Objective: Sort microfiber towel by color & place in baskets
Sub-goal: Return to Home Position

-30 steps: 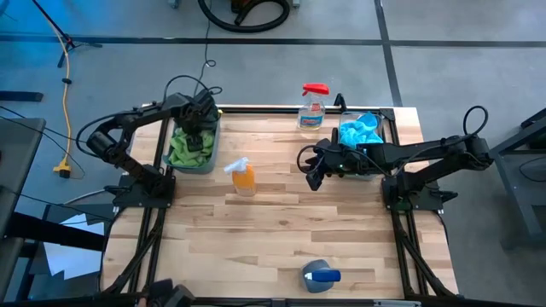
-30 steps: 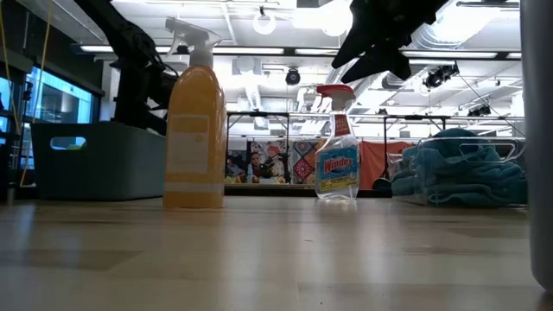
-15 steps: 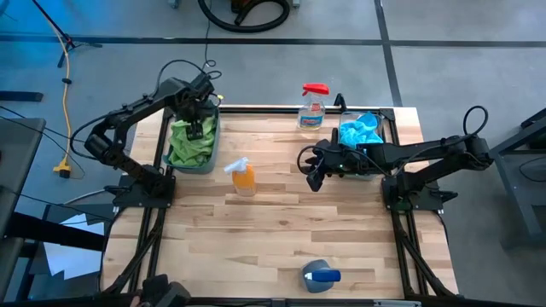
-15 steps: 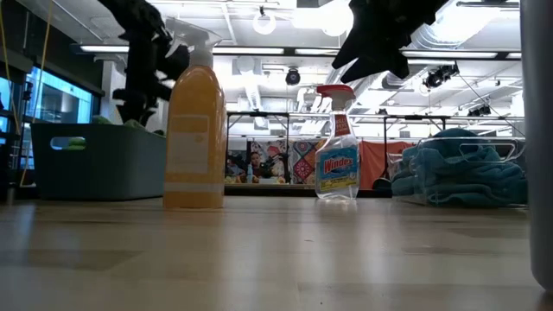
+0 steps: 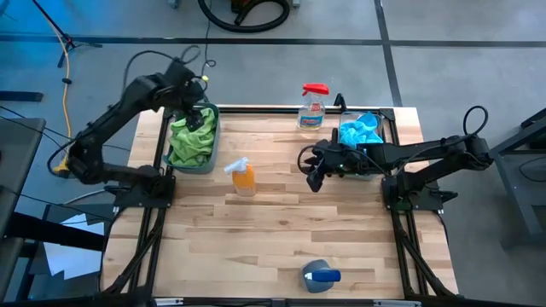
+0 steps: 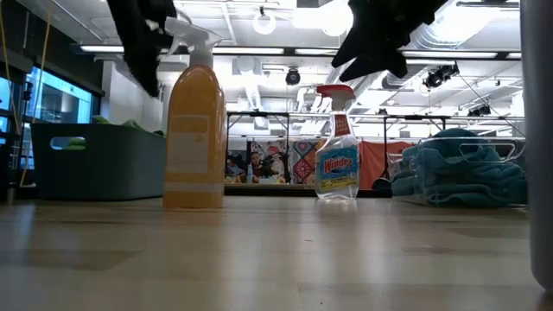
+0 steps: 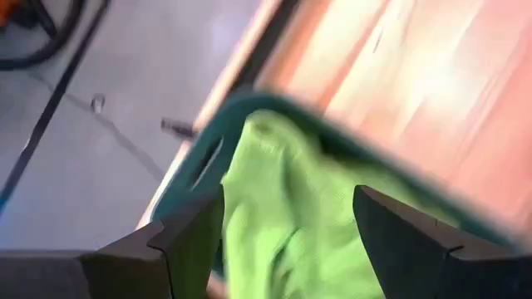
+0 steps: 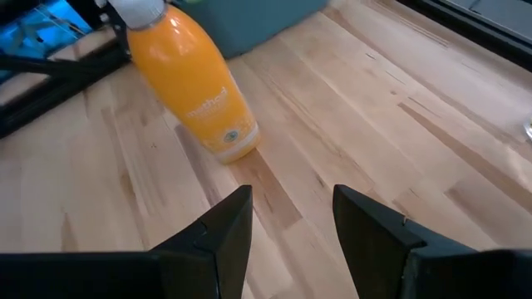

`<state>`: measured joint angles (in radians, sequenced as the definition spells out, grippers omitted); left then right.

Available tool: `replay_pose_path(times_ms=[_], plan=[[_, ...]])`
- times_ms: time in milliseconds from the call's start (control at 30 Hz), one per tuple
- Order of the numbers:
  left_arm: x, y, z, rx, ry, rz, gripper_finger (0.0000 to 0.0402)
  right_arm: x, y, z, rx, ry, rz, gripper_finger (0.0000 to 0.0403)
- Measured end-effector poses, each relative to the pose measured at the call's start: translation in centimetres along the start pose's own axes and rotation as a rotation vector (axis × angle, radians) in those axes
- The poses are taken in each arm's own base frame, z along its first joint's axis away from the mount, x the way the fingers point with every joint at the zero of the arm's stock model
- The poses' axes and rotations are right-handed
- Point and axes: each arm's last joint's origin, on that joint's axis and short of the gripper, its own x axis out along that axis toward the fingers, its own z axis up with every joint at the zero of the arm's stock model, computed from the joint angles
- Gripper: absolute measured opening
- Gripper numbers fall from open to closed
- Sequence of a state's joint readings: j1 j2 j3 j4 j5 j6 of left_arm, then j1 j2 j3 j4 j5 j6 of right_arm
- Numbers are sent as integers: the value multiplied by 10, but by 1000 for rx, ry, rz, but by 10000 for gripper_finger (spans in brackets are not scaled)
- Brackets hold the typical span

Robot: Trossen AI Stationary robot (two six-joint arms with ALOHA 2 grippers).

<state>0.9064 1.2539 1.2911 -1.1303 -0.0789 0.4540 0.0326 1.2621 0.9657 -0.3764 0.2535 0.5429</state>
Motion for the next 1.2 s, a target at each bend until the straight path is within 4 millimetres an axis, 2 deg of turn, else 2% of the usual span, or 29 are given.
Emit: replay_pose_path(times_ms=[100, 200, 467, 600, 733, 900, 967, 1200], plan=[[-24, -7, -2, -95, -156, -14, 257, -1, 3, 4, 17, -30, 42, 165], [-47, -17, -3, -156, -315, -49, 257, -7, 9, 16, -8, -111, 96, 165], [-98, -52, 1, -233, -679, -222, 251, -29, 22, 50, -186, -261, 141, 165], [-109, -72, 5, -178, -749, -317, 219, -43, 28, 67, -265, -331, 149, 165], [-119, -95, 11, -126, -845, -401, 156, -55, 32, 79, -338, -371, 145, 165], [-117, -128, 11, -60, -1041, -528, 48, -69, 33, 88, -384, -319, 123, 165], [-108, -140, 5, -59, -1059, -551, 14, -75, 32, 90, -394, -285, 112, 165], [-71, -171, -22, -115, -1103, -651, 5, -88, 30, 92, -378, -197, 90, 165]])
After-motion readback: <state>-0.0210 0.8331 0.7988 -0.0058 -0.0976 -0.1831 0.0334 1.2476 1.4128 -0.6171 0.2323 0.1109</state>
